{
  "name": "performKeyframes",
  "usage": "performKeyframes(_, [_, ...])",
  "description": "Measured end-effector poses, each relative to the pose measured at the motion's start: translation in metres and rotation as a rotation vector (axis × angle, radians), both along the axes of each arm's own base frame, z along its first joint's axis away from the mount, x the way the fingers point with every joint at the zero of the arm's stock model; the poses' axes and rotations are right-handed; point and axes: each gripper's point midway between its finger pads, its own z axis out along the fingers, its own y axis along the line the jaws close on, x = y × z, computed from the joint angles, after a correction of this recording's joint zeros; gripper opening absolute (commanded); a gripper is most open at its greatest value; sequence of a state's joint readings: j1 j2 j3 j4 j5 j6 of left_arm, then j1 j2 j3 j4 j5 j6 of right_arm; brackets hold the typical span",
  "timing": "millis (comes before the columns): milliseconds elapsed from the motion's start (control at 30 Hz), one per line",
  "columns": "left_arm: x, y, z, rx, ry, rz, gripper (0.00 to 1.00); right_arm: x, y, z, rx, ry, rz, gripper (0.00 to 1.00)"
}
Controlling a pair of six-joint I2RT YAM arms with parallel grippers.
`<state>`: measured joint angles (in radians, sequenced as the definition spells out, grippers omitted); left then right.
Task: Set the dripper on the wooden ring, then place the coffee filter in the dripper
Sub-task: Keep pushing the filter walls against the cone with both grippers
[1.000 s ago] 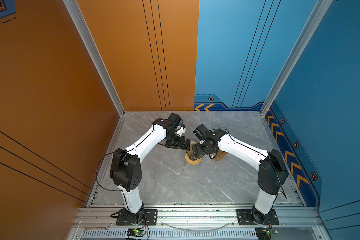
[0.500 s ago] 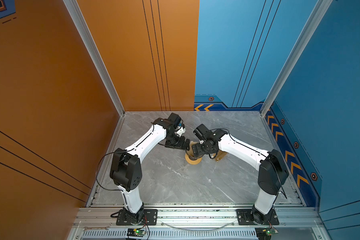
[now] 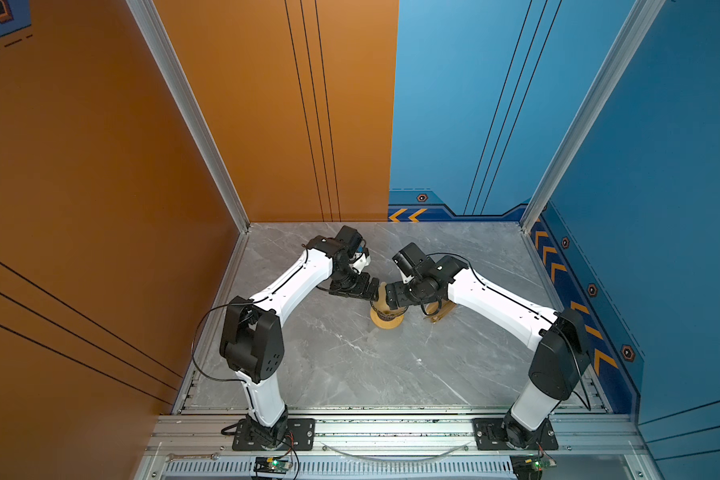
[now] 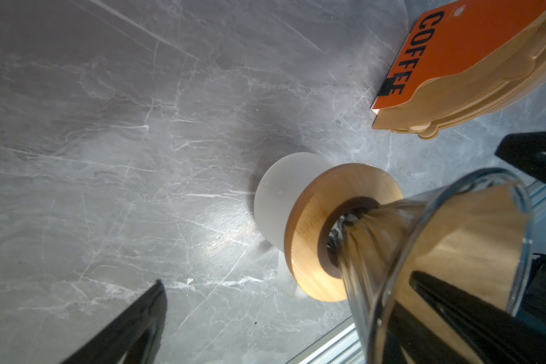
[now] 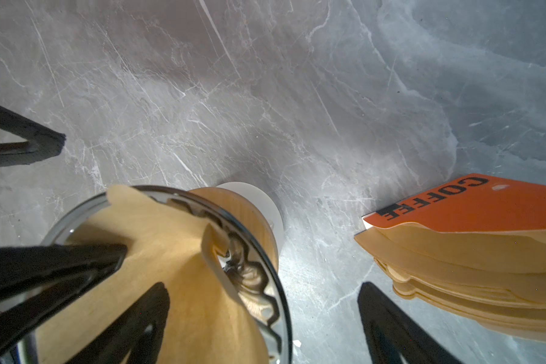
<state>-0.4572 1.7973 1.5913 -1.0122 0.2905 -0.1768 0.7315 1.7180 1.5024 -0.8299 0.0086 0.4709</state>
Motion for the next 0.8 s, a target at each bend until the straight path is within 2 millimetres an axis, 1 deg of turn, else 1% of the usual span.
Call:
performKeyframes(233, [-0.002, 0.001, -0.001, 0.007, 0.007, 0.0, 0.98, -0.008, -0.006, -0.017, -0.023, 0.034, 0.002, 0.92])
performKeyframes(333, [-0.002, 0.002, -0.001, 0.007, 0.008, 0.0, 0.98, -0.01, -0.008, -0.021, -0.029, 0.041, 0.002, 0.92])
performKeyframes(667, [-0.003, 0.002, -0.001, 0.008, 0.011, 0.0, 0.98, -0.011, -0.008, -0.023, -0.03, 0.046, 0.003, 0.92])
performKeyframes(800, [-0.003, 0.001, -0.001, 0.009, 0.011, -0.001, 0.98, -0.008, -0.008, -0.019, -0.018, 0.033, -0.003, 0.92])
